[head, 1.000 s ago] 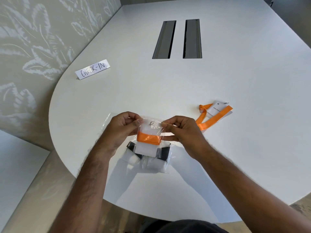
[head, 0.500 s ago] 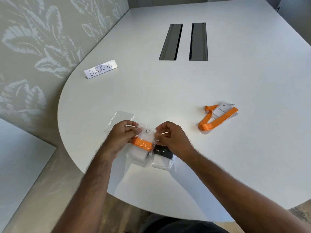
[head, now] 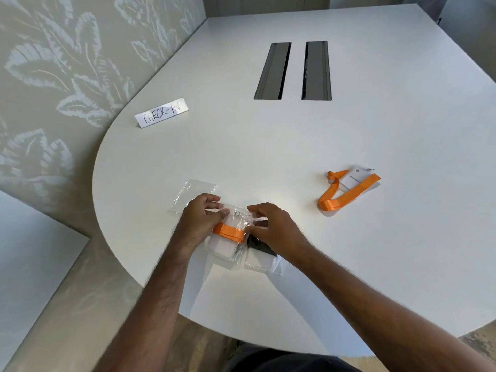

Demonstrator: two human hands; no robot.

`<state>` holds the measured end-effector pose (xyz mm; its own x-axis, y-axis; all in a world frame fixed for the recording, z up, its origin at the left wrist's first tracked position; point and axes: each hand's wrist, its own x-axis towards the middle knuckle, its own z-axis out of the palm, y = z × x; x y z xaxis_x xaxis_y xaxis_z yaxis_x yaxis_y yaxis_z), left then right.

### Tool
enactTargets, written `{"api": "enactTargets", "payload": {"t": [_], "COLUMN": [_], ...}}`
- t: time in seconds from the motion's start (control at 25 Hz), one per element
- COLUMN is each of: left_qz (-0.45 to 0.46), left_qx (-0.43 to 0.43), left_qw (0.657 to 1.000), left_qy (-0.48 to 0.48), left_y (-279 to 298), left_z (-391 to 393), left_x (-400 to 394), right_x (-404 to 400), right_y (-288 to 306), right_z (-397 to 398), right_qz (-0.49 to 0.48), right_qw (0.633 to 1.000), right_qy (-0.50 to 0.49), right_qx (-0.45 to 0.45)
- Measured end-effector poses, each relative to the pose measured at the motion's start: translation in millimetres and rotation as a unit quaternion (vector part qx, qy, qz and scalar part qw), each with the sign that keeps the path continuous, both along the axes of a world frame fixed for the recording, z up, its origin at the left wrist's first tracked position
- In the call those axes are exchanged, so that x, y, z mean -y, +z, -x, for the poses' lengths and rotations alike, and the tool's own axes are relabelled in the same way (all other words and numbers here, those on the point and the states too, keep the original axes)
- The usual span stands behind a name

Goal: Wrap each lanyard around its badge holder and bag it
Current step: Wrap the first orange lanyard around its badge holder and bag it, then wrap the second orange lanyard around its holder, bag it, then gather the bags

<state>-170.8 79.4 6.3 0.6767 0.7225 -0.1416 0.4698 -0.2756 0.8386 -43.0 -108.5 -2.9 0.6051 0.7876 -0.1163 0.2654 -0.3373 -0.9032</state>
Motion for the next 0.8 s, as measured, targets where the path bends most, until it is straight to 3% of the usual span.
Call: {"api": "enactTargets", "payload": {"t": [0.16, 0.48, 0.64, 0.8], "left_qz": [-0.029, -0.137, -0.136, -0.130], "left_qx": [0.004, -0.013, 0.000, 0.013], "left_qw": [1.000, 0.990, 0.986, 0.978], "left_qy": [0.001, -0.037, -0.094, -0.164], "left_y": [0.8, 19.9, 24.8, 21.2], "left_z": [-0.9, -43.1, -82.8, -123.4], "left_x": [3.1, 23.8, 57.9, 104.6], "right_x": [4.0, 30.3, 55.0, 91.9], "right_y": [1.0, 6.5, 8.1, 3.3], "right_z": [-1.0, -34.6, -66.9, -94.8], "right_qz": [-0.006, -0.007, 0.063, 0.131], "right_qw": [0.996, 0.983, 0.964, 0.950], "right_qy": [0.024, -0.010, -0.044, -0.095], "right_qx": [0.091, 0.186, 0.256, 0.269]}}
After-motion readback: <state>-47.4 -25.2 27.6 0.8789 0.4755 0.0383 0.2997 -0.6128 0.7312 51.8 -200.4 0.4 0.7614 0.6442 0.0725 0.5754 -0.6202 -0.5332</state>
